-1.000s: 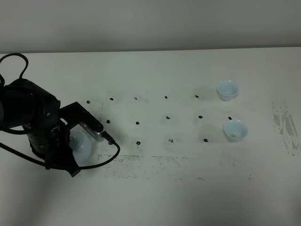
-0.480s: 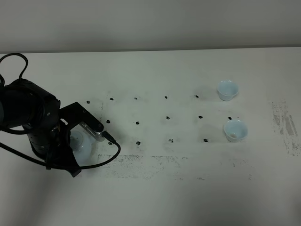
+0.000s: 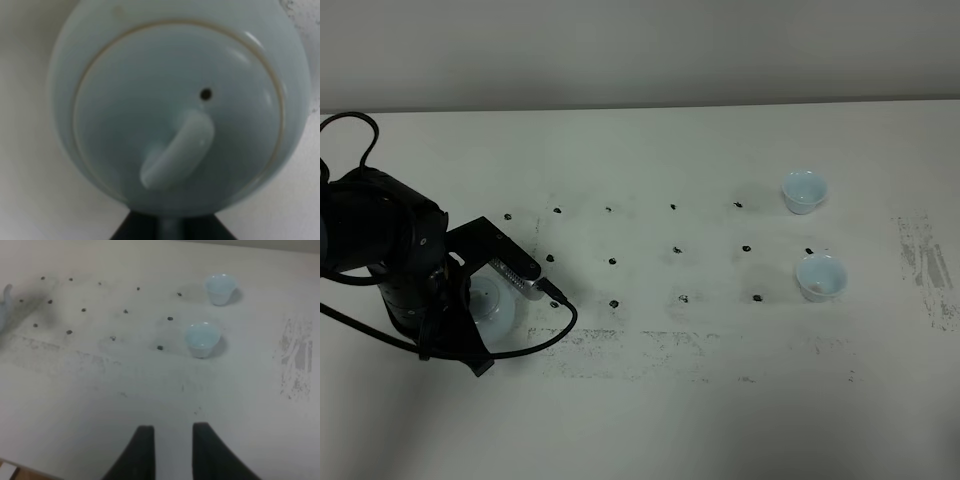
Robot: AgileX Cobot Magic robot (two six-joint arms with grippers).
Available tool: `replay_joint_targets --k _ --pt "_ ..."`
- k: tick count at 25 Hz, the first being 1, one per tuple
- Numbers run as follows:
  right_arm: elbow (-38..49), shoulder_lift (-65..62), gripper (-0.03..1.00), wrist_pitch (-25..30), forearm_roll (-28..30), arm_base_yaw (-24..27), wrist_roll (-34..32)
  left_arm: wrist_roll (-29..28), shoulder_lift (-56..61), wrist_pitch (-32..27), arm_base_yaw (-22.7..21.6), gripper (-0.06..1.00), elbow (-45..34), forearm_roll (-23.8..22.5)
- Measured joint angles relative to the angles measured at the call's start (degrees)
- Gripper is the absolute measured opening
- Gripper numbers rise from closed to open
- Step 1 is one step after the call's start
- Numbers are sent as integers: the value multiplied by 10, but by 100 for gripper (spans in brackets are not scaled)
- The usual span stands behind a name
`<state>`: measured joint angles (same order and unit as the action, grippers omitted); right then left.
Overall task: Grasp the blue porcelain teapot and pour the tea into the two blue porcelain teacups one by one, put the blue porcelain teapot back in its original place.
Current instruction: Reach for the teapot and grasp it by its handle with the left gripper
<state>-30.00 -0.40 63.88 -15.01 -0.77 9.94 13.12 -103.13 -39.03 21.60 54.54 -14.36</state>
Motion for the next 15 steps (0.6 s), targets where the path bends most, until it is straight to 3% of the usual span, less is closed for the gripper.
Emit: replay_joint_targets --k 15 --pt "0 0 22 0 0 0 0 -5 0 15 0 9 0 1"
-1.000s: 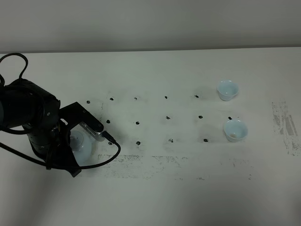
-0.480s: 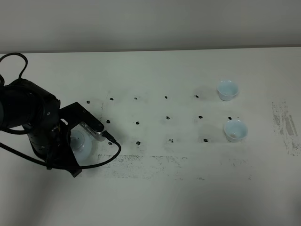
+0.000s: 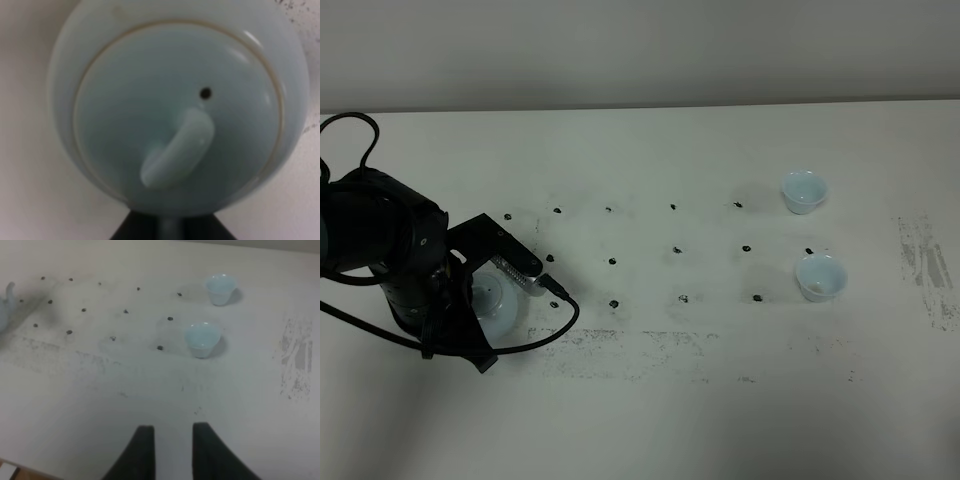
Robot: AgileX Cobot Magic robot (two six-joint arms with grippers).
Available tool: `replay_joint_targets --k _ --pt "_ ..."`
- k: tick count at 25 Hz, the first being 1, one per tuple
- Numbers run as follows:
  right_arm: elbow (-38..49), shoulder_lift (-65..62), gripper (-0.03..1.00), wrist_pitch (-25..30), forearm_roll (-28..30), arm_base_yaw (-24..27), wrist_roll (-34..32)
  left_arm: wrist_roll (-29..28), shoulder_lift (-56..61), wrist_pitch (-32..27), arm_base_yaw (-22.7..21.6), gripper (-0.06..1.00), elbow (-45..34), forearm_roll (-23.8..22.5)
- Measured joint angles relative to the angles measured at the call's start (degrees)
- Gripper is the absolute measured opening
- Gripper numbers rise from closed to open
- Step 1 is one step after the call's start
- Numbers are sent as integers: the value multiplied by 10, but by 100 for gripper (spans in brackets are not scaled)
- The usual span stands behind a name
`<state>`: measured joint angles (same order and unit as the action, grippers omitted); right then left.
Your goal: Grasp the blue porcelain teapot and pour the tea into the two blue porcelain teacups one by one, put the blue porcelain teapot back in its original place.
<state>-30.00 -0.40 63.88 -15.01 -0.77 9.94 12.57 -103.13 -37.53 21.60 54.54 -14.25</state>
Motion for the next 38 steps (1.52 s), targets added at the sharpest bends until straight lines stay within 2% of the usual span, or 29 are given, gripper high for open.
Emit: replay_joint_targets --k 8,17,22,25,31,34,38 --pt "0 0 22 0 0 0 0 0 3 9 0 9 0 15" --pt "0 0 22 0 0 0 0 7 56 8 0 9 -1 25" --pt "0 0 22 0 0 0 0 56 65 -28 0 9 20 35" --pt "0 0 22 0 0 0 0 153 65 -65 0 9 64 53" --pt "0 0 22 0 0 0 0 525 64 -115 0 9 166 101" --pt "0 0 22 0 0 0 0 594 43 -115 0 9 213 109" --pt "0 0 22 0 0 0 0 611 -9 -118 4 9 274 102"
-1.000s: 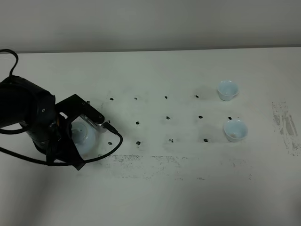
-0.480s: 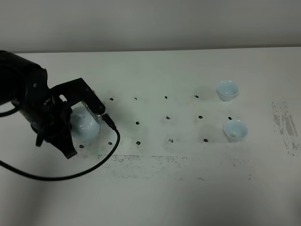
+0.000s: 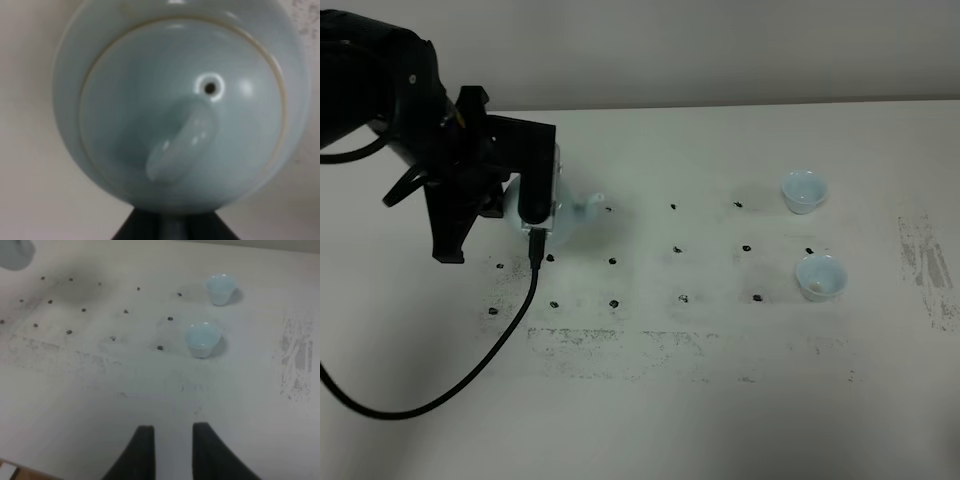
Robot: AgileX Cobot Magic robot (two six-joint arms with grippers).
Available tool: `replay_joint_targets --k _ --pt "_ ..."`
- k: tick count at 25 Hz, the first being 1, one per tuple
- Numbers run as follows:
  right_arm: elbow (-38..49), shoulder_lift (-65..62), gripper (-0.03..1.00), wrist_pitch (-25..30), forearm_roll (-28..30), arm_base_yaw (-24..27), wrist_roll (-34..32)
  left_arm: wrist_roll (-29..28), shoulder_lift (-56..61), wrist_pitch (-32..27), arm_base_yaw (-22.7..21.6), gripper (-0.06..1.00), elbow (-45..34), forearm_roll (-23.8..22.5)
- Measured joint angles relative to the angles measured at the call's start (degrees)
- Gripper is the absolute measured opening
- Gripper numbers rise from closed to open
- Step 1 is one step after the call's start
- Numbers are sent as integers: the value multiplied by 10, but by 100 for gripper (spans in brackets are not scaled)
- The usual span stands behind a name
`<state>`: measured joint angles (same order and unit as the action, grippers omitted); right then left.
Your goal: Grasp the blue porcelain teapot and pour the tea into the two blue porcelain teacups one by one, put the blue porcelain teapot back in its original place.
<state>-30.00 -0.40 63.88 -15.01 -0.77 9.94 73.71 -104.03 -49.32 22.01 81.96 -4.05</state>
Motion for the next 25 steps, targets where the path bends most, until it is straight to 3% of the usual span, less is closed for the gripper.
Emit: replay_joint_targets --k 11,19,25 --pt "0 0 22 0 0 0 0 47 -166 -10 21 9 201 -7" --pt "0 0 22 0 0 0 0 78 -269 40 40 9 305 -7" --pt "0 0 22 0 0 0 0 88 -323 81 53 9 361 32"
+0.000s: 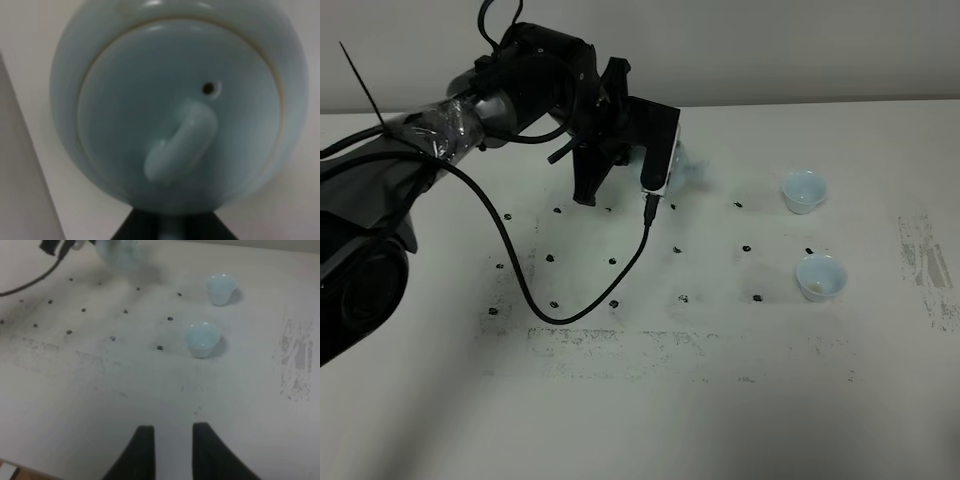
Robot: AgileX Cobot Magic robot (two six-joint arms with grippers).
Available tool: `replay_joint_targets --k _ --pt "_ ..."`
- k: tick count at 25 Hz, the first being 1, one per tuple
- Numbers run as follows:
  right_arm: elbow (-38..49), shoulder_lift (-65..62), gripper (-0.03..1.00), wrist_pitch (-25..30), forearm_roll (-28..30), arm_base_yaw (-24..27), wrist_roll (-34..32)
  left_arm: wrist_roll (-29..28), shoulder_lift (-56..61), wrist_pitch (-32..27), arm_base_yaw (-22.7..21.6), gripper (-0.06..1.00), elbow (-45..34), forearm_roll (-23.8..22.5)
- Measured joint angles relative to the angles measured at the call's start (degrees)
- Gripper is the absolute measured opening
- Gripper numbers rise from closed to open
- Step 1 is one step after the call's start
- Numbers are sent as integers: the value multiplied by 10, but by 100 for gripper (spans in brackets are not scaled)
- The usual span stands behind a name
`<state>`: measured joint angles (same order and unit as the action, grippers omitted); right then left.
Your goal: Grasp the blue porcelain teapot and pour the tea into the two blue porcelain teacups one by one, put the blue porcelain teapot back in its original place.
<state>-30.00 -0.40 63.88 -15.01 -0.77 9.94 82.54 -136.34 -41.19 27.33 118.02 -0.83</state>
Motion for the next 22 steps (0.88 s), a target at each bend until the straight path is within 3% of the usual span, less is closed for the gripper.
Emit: replay_joint_targets --k 15,22 --pt "0 0 22 0 0 0 0 3 -45 152 33 9 5 2" --pt "0 0 22 0 0 0 0 -5 -60 192 47 9 5 3"
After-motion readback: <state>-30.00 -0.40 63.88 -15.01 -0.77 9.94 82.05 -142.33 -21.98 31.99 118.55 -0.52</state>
